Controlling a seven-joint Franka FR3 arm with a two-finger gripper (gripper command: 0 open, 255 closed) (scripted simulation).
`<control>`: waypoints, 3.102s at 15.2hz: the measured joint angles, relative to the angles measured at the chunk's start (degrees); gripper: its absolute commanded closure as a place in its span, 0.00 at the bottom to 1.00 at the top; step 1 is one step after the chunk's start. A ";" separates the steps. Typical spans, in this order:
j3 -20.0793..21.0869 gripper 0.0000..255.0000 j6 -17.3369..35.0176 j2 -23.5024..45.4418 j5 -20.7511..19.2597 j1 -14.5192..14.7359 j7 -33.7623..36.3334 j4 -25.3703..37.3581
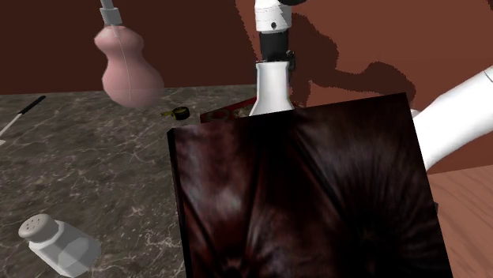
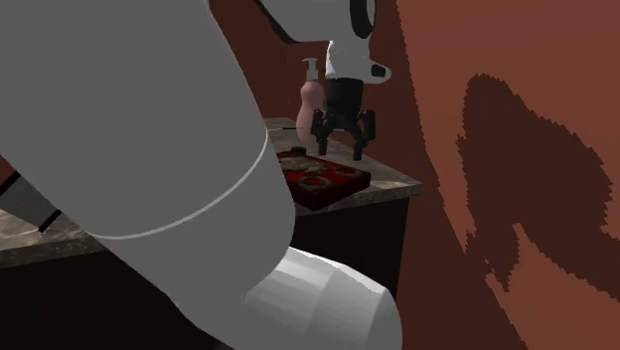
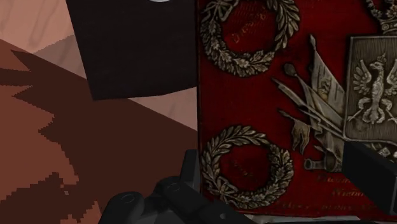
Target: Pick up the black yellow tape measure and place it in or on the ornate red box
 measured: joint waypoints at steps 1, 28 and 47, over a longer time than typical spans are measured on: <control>1.00 0.00 0.33 1.91 0.29 0.31 1.36 1.68; 11.56 0.00 -1.07 49.12 -10.21 10.92 25.25 49.76; 11.57 1.00 1.14 48.47 -10.04 10.62 25.18 47.04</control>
